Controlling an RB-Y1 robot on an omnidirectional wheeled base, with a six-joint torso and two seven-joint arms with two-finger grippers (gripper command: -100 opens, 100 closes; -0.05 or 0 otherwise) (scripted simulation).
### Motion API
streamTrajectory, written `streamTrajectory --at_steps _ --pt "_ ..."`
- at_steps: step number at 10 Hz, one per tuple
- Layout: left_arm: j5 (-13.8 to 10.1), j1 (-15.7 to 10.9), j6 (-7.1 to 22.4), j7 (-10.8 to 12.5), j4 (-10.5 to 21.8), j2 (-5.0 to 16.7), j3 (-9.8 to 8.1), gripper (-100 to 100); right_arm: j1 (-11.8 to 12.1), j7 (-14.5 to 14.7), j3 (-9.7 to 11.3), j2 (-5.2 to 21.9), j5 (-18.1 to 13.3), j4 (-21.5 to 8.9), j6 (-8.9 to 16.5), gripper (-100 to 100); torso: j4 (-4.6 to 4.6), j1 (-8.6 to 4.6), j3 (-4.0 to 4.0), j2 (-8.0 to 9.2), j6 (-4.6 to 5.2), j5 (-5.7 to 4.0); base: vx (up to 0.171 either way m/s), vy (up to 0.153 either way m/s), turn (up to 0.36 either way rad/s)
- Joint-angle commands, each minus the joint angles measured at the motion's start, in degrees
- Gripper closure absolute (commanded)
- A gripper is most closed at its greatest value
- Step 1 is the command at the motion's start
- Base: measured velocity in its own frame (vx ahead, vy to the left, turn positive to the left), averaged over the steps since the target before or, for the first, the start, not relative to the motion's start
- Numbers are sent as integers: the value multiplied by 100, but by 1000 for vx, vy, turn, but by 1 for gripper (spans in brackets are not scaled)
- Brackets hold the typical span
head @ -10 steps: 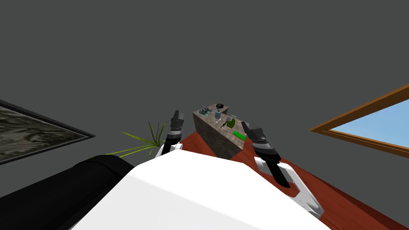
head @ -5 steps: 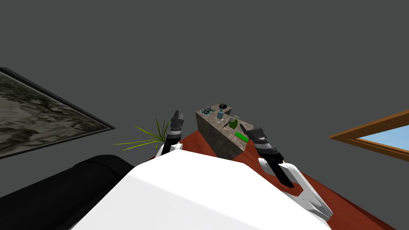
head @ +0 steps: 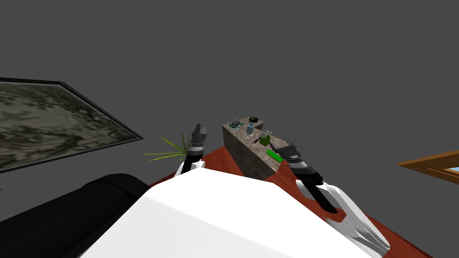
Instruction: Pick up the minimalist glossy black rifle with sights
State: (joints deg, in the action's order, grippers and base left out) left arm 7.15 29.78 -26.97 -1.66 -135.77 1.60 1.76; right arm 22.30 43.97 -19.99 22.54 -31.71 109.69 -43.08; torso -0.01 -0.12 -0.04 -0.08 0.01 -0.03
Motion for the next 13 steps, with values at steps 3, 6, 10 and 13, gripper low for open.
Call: streamTrajectory --at_steps 3,6,10,13 --pt "0 0 0 0 0 0 0 0 -17 551 -204 222 -552 -376 -235 -100 -1 1 -2 -3 0 0 5 -14 172" --pt "0 1 0 0 0 0 0 0 4 851 -282 315 -902 -508 -329 -100 -2 1 -6 -10 1 0 19 -11 111" --pt "0 2 0 0 0 0 -1 0 109 1462 -488 601 -1599 -884 -609 -100 -4 2 -11 -18 5 0 39 -8 152" --pt "0 1 0 0 0 0 0 0 204 1815 -600 793 -2044 -1111 -790 -100 -5 5 -12 -20 2 1 52 -4 136"
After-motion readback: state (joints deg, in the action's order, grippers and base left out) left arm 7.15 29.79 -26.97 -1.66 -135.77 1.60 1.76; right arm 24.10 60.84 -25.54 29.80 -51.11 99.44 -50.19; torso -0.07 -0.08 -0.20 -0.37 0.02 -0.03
